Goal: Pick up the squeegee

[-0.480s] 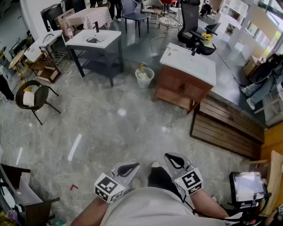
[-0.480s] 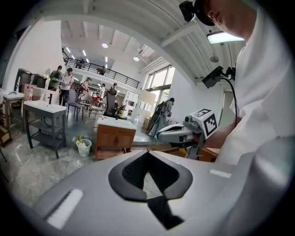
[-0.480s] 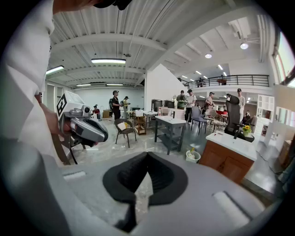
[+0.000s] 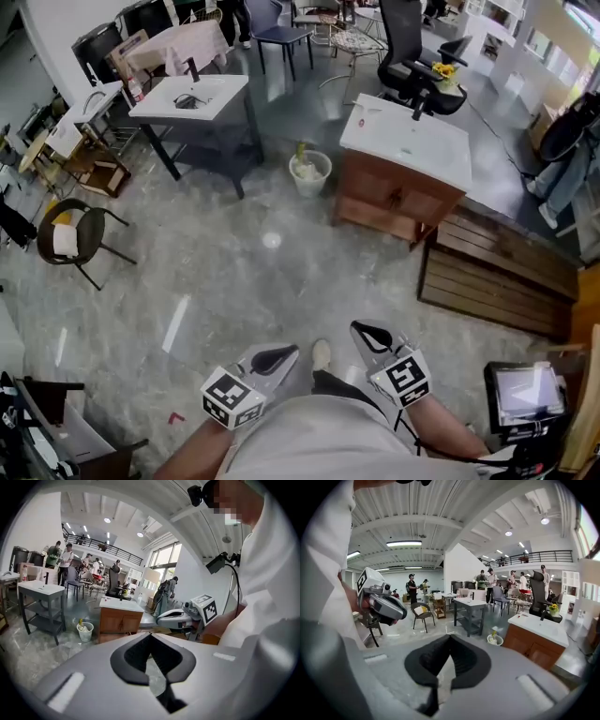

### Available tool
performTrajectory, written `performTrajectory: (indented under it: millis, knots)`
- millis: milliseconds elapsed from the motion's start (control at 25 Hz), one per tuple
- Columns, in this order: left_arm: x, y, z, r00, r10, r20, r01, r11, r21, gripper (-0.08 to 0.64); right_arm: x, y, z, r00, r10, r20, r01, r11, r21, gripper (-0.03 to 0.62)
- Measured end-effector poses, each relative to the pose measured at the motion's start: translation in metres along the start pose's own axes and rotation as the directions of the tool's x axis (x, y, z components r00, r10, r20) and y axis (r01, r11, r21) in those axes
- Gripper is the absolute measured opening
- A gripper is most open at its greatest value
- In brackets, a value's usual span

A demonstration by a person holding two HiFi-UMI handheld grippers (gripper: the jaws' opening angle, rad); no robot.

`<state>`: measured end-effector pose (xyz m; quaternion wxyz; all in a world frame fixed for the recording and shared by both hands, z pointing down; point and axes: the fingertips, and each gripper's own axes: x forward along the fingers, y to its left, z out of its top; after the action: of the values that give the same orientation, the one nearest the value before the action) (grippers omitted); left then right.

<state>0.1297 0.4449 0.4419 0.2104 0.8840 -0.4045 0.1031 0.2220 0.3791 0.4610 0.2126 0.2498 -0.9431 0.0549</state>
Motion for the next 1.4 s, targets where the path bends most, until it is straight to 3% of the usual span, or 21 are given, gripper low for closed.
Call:
performTrajectory:
  millis: [120, 240, 480, 600, 840, 1000, 1160, 1400]
  knots:
    - [0.028, 0.031, 0.029, 1.000, -0.001, -0.024, 0.002, 0.999, 0.032, 0.008, 0.025, -0.045, 0.015, 0.999, -0.018, 0.033, 0.017, 0.999, 0.028, 0.002]
    - [0.053, 0.060, 0.060, 1.000, 0.003, 0.002, -0.003, 0.999, 0.051, 0.008, 0.047, -0.085, 0.029, 0.998, -0.022, 0.062, 0.020, 0.999, 0.026, 0.004]
    - [0.089, 0.118, 0.103, 0.999, -0.001, 0.048, 0.001, 1.000, -0.001, 0.008, 0.094, -0.149, 0.045, 0.997, -0.073, 0.035, 0.071, 0.996, 0.050, 0.043]
    - [0.102, 0.161, 0.117, 0.999, -0.004, 0.046, 0.004, 1.000, -0.001, 0.008, 0.130, -0.180, 0.053, 0.994, -0.108, 0.011, 0.108, 0.992, 0.061, 0.081]
    - [0.131, 0.269, 0.152, 0.995, -0.076, 0.056, 0.075, 0.997, 0.028, 0.029, 0.208, -0.240, 0.080, 0.977, -0.212, 0.003, 0.210, 0.969, 0.133, 0.084]
    - [0.146, 0.348, 0.185, 0.987, -0.158, 0.025, 0.156, 0.985, 0.072, 0.058, 0.275, -0.286, 0.109, 0.951, -0.309, -0.029, 0.310, 0.940, 0.139, 0.084]
    - [0.152, 0.412, 0.220, 0.972, -0.235, -0.030, 0.237, 0.961, 0.141, 0.087, 0.329, -0.343, 0.129, 0.904, -0.423, -0.066, 0.427, 0.887, 0.174, 0.084]
    - [0.185, 0.486, 0.250, 0.972, -0.231, -0.034, 0.234, 0.966, 0.111, 0.152, 0.385, -0.436, 0.131, 0.844, -0.523, -0.123, 0.537, 0.813, 0.225, 0.104]
